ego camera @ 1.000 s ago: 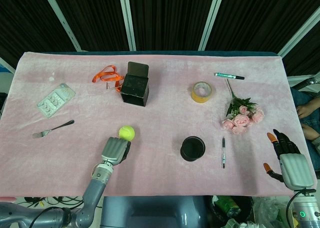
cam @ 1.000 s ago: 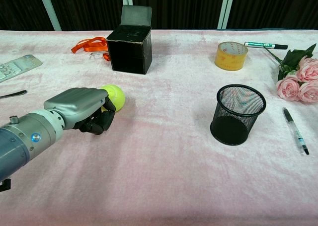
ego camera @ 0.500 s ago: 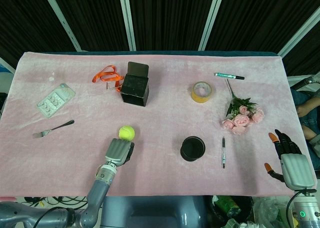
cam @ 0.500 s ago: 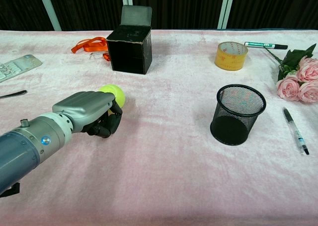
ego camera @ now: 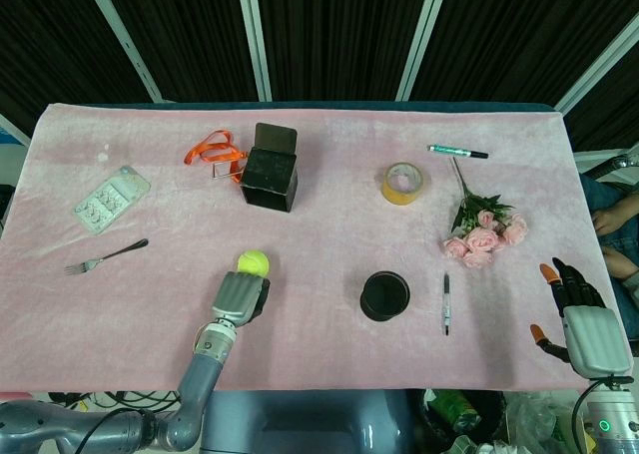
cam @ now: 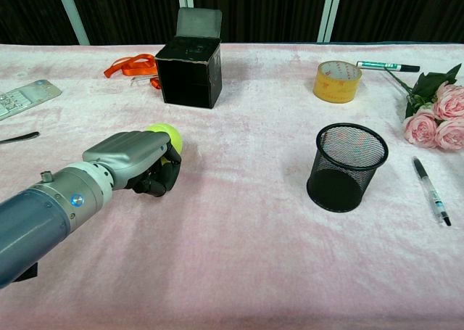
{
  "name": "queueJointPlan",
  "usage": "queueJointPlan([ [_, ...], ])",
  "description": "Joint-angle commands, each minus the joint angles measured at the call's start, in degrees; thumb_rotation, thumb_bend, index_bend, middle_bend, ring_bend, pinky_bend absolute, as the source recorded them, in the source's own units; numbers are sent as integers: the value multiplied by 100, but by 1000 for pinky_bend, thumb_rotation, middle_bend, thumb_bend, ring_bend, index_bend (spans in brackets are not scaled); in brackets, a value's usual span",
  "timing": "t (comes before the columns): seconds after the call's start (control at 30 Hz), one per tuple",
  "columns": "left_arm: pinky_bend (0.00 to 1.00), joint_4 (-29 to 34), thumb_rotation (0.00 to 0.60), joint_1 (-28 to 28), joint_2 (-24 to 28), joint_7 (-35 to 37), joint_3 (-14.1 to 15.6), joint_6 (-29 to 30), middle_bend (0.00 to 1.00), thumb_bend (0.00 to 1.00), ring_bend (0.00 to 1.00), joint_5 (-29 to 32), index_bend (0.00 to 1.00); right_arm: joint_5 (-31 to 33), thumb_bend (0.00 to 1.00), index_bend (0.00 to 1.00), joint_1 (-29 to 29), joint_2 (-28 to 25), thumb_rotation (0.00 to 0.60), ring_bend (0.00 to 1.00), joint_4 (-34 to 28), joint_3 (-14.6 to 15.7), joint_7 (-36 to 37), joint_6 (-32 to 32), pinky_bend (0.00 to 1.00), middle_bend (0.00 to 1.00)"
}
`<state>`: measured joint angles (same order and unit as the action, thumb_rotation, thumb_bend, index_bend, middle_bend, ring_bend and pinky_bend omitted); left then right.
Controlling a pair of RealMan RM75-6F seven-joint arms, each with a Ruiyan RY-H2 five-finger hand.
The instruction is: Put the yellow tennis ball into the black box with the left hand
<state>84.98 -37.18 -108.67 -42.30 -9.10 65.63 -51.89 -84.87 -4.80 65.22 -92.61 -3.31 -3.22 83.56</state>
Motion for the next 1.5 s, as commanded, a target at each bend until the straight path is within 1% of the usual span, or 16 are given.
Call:
queueJointPlan([
  [0.03, 1000, -87, 600, -25, -30, 41, -17, -76, 1000, 795, 1000, 52, 830, 17, 204, 32, 1, -1, 600, 42, -15, -6, -16, -8, 167, 0],
  [0.17, 1000, -276, 600, -71, -97, 91, -82, -137, 1000, 796, 1000, 101, 830, 56, 204, 32, 10, -5, 600, 42, -35, -18, -27, -11, 168, 0],
  [0.3, 1000, -554, 600, -160, -196, 84, -214, -200, 1000, 795, 1000, 200, 830, 93, 206, 31, 9, -12, 600, 42, -58, -22, -21, -41, 167, 0],
  [0.43, 1000, -970, 600, -335, -325, 77, -411, -359, 1000, 796, 1000, 308, 830, 135, 208, 31, 2, -22, 600, 42, -75, -32, -35, -72, 167, 0],
  [0.63, 1000, -1836, 600, -787, -505, 156, -717, -905, 1000, 796, 1000, 393, 830, 259, 215, 31, 10, -16, 600, 42, -114, -70, -113, -95, 168, 0],
  [0.83, 1000, -2333, 600, -1186, -519, 217, -910, -1373, 1000, 796, 1000, 432, 830, 340, 217, 31, 15, -9, 600, 42, -143, -101, -163, -104, 168, 0],
  [1.0, 1000, -2779, 600, -1487, -600, 214, -1037, -1572, 1000, 795, 1000, 457, 830, 370, 221, 31, 17, -1, 600, 42, -154, -115, -191, -102, 167, 0],
  [1.2, 1000, -3478, 600, -1849, -789, 258, -1200, -1838, 1000, 796, 1000, 527, 830, 404, 227, 31, 25, -2, 600, 42, -173, -127, -191, -102, 167, 0],
  [1.37, 1000, -4492, 600, -2417, -1064, 430, -1318, -2351, 1000, 795, 1000, 409, 830, 464, 232, 31, 38, 2, 600, 42, -183, -161, -193, -82, 167, 0],
  [1.5, 1000, -4942, 600, -2642, -1236, 704, -1389, -2505, 1000, 795, 1000, 304, 830, 515, 232, 31, 38, 7, 600, 42, -188, -184, -175, -95, 167, 0],
])
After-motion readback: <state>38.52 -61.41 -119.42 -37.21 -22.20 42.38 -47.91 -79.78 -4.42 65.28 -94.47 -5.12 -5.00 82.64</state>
